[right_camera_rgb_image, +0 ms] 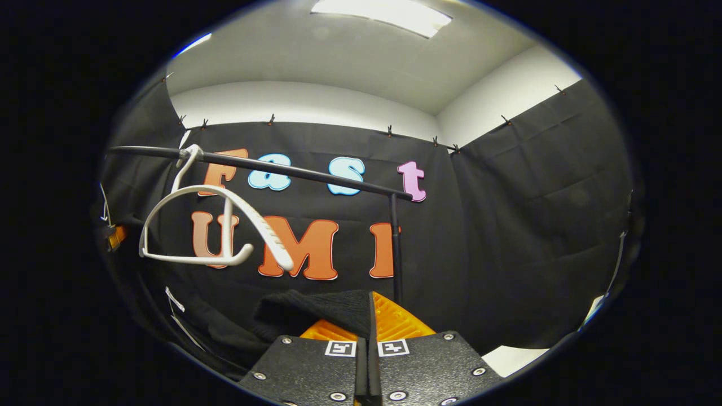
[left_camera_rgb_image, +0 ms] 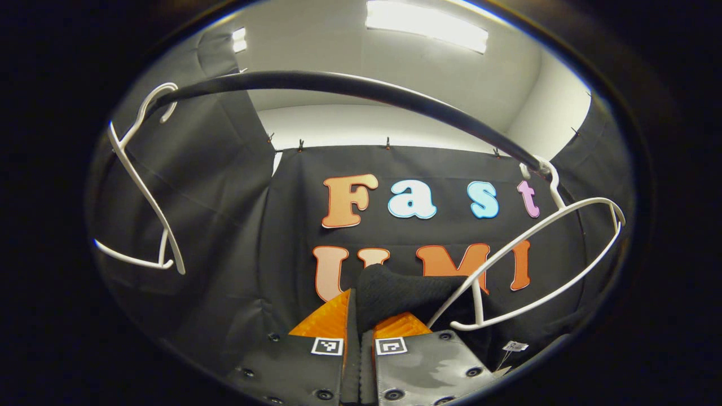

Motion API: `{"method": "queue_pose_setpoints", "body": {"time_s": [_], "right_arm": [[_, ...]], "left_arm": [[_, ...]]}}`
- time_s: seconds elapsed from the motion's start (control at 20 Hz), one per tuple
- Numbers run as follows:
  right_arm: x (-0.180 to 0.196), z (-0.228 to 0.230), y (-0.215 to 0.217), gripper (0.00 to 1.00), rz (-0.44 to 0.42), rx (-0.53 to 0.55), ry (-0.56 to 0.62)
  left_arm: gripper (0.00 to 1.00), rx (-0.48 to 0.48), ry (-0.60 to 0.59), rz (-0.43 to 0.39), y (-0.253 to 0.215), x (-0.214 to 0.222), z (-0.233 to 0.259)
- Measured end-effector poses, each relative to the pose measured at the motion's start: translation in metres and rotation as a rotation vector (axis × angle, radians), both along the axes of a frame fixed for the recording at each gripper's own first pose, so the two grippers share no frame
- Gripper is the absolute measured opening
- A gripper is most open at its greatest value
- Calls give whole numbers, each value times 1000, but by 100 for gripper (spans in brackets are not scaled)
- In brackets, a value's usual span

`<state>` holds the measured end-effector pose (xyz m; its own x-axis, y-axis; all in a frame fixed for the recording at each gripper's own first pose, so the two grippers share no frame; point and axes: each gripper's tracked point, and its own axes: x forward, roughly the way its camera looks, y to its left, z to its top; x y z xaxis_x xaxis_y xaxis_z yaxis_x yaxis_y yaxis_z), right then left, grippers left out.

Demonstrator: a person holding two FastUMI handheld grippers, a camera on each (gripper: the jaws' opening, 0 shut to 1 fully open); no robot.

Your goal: Grasp the clothes on the hanger with both hands and then place them into the laundry hamper below.

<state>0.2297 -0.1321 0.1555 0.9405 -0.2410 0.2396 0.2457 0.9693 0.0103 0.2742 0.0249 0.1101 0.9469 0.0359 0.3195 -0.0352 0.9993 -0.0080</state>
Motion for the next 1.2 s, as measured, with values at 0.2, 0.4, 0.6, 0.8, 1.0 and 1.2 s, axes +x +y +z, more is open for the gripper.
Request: {"method": "queue_pose_setpoints", "body": {"time_s": [0.2,0.4,0.6,0.8,1.0,1.2], "right_arm": [[-8,-1,22,0,38,-7,10],[-8,-14,40,0,67,3,34],[-14,-21,64,0,111,4,50],[-25,-23,88,0,154,6,58],[-36,-20,117,0,205,7,58],[-46,-22,153,0,271,-9,63]], "left_arm": [[7,20,22,9,8,0,-9],[7,23,79,20,15,5,-33],[7,31,113,39,25,0,-46],[10,24,145,47,33,-11,-57],[10,25,173,38,33,-32,-65],[6,32,216,4,21,-59,-74]]}}
